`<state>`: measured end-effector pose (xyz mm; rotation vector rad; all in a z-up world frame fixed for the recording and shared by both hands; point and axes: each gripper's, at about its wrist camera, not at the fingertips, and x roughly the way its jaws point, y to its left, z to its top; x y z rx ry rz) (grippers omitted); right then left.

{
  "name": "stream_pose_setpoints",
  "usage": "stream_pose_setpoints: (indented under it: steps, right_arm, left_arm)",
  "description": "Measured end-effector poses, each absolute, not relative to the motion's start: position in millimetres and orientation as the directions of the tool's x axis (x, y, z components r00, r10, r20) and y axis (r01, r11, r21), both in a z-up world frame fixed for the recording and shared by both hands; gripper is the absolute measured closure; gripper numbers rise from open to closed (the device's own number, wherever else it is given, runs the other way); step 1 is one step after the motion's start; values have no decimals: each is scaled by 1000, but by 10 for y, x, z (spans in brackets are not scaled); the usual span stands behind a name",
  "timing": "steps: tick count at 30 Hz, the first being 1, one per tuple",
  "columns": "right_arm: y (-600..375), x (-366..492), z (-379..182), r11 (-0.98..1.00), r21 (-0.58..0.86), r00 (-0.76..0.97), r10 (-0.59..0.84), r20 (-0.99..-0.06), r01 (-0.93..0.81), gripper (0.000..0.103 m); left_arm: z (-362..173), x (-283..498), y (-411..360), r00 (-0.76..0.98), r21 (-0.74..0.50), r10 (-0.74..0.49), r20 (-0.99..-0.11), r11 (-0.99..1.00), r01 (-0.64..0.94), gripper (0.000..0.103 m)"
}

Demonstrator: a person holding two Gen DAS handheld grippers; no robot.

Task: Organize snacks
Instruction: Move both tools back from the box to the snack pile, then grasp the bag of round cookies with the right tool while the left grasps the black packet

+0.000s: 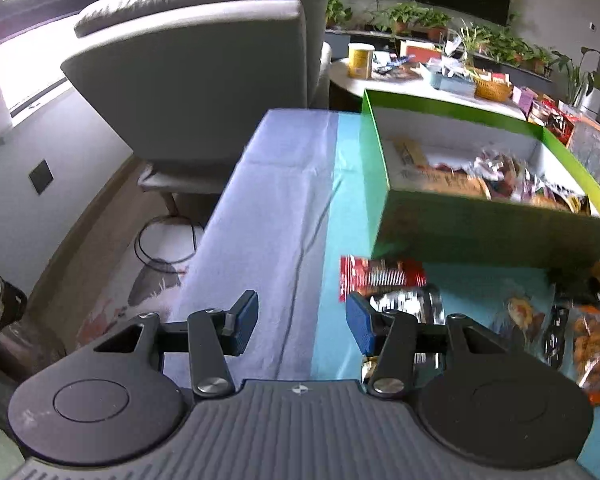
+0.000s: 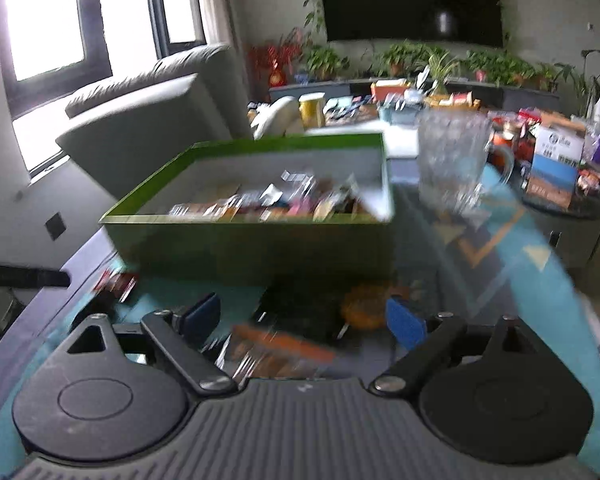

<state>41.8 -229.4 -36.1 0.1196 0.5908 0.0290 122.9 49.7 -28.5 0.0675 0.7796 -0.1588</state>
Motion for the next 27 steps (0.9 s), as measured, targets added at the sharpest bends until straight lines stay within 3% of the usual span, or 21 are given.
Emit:
stream_pose_setpoints:
  steps: [11, 19, 27]
  right_arm:
    - [-2146, 316, -581, 991, 136, 773, 96, -627, -14, 55]
    - [-2160, 289, -622, 986, 164, 770, 104, -629, 1, 55]
    - [-2154, 270, -630, 987, 160, 773, 100, -627, 2, 55]
  left_arm:
    - [-475, 925, 412, 643, -10, -166, -747, 971, 239, 54]
    - [-450, 785, -5, 578, -67, -350, -737, 889, 453, 53]
    - [-364, 804, 81, 629, 37, -302, -717, 883, 467, 53]
